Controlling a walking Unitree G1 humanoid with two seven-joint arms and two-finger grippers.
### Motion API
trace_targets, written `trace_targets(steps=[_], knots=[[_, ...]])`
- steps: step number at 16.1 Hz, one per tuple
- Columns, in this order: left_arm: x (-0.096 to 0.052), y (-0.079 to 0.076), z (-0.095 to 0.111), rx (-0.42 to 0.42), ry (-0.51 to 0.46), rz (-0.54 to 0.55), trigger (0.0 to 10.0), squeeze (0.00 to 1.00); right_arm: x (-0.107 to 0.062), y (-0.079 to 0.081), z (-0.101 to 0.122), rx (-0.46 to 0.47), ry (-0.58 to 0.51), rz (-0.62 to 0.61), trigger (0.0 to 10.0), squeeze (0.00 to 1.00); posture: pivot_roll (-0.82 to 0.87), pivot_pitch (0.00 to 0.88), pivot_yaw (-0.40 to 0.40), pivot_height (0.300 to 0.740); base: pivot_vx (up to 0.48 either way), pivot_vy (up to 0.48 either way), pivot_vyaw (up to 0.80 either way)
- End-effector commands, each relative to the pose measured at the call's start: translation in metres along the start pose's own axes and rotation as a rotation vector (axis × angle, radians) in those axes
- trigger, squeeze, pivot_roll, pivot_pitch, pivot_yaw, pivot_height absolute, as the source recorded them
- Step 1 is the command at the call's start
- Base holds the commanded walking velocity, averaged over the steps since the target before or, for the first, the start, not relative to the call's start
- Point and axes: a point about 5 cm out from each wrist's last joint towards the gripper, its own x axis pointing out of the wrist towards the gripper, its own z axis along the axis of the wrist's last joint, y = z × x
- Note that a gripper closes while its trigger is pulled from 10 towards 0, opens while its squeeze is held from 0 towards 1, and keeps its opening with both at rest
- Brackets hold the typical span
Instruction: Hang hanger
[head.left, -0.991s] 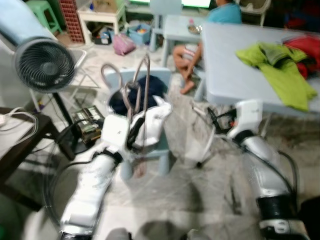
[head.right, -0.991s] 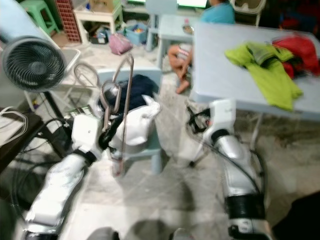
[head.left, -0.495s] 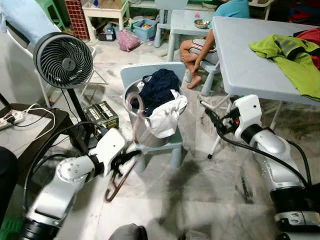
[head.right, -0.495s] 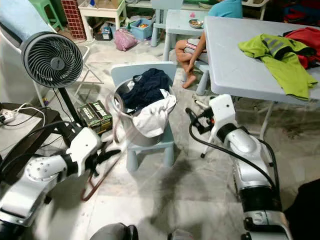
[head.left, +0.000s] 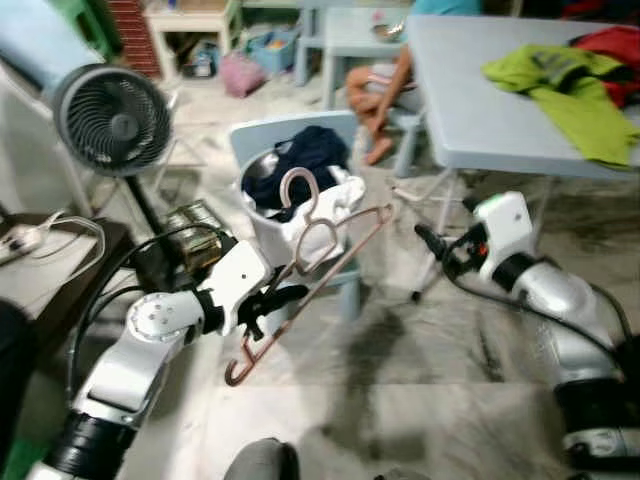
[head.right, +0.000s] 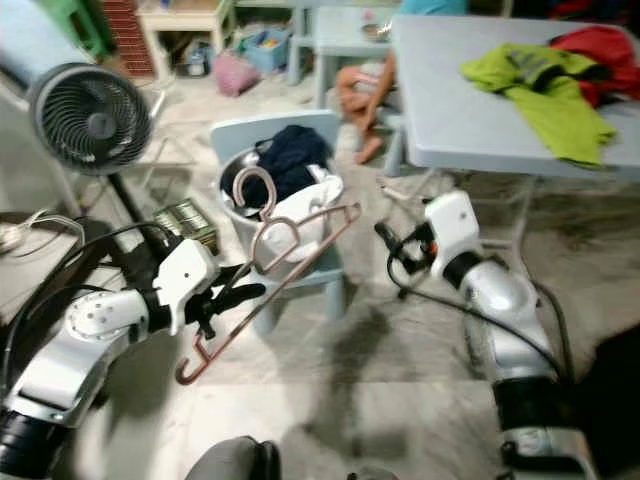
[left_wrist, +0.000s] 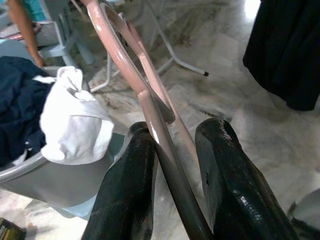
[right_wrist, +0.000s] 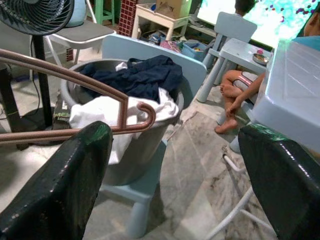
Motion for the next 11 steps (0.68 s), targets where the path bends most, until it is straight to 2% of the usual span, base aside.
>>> trace_targets(steps=[1,4,7,8,11], knots=[[0.000,-0.001,0.004,0.005,-0.025,-0.006,10.0,0.00,-0.002,-0.005,0.005,-0.020,-0.017,-0.005,10.0,0.00,0.00,0.052,-0.014,0.740,0.259,0.000,0.00],[0.001,0.000,0.005,-0.010,-0.040,0.014,10.0,0.00,-0.003,-0.007,0.005,-0.007,-0.020,-0.020,10.0,0.00,0.00,0.051,-0.013,0.740,0.273,-0.124,0.00],[0.001,0.007,0.006,-0.018,-0.073,0.089,10.0,0.00,-0.004,-0.005,0.003,-0.001,-0.019,-0.023,10.0,0.00,0.00,0.046,-0.011,0.740,0.000,0.000,0.00],[0.000,0.008,0.008,-0.051,-0.112,0.108,10.0,0.00,-0.004,-0.004,0.002,0.002,-0.018,-0.025,10.0,0.00,0.00,0.046,-0.011,0.740,0.000,0.000,0.00],[0.000,0.006,0.008,-0.101,-0.143,0.152,10.0,0.00,-0.005,-0.001,0.000,0.015,-0.018,-0.026,10.0,0.00,0.00,0.045,-0.015,0.740,0.000,0.000,0.00]])
